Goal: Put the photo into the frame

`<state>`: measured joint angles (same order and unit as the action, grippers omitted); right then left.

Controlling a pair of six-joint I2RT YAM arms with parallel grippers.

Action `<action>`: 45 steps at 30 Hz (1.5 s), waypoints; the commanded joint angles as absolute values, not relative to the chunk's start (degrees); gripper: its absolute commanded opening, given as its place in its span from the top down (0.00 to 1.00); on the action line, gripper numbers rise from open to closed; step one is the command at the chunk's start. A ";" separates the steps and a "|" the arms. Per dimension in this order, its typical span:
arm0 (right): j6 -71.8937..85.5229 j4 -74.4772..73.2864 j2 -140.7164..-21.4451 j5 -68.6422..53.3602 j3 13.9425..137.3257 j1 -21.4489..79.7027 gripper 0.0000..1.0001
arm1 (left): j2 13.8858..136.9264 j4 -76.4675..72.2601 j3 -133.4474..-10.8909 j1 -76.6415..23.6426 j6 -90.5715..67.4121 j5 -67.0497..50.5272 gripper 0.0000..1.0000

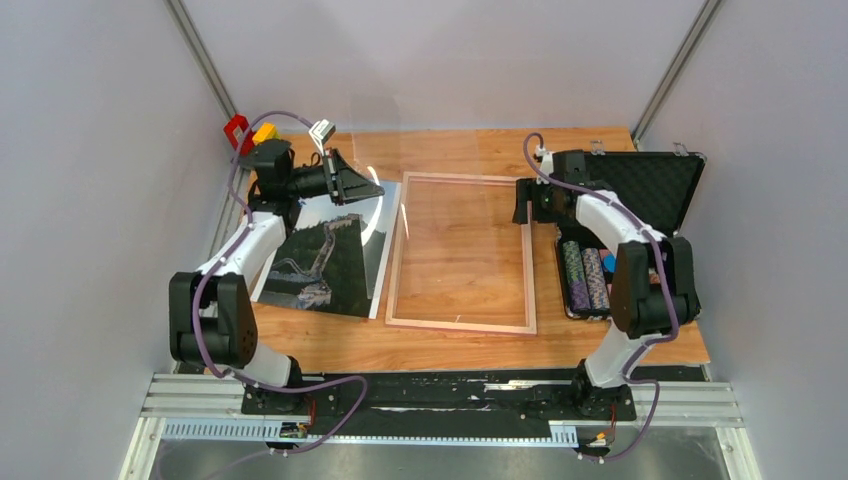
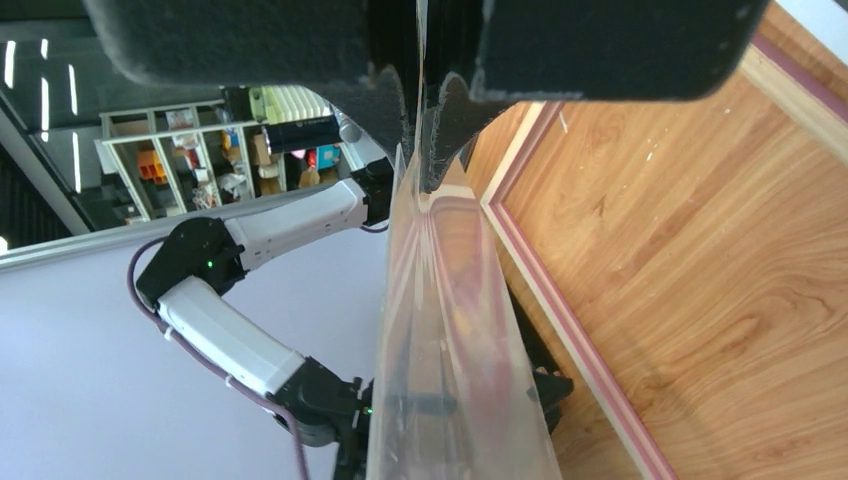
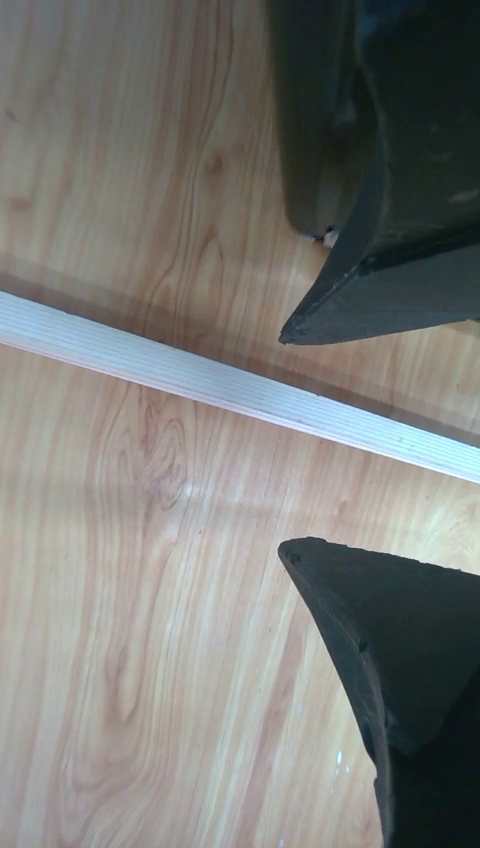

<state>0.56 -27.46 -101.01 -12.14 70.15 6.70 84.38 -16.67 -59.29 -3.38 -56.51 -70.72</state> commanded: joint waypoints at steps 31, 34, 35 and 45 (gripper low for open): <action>-1.72 -28.74 -75.36 -18.65 62.78 -3.43 0.29 | 109.98 -52.56 -61.38 -16.34 -79.51 -68.85 1.00; -1.71 -28.75 -75.12 -19.01 62.51 -3.51 0.29 | 111.48 -52.88 -62.05 -16.63 -79.42 -69.01 1.00; -1.69 -28.77 -74.97 -19.13 62.45 -3.52 0.29 | 111.77 -52.90 -62.27 -16.68 -79.39 -69.28 1.00; -1.67 -28.46 -74.45 -20.04 61.46 -3.60 0.29 | 113.72 -49.73 -63.48 -16.70 -75.53 -69.89 1.00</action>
<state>-1.19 -30.15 -76.12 -18.76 62.08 -3.20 113.67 -48.86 -61.32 -16.16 -78.50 -68.95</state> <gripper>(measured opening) 0.713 0.007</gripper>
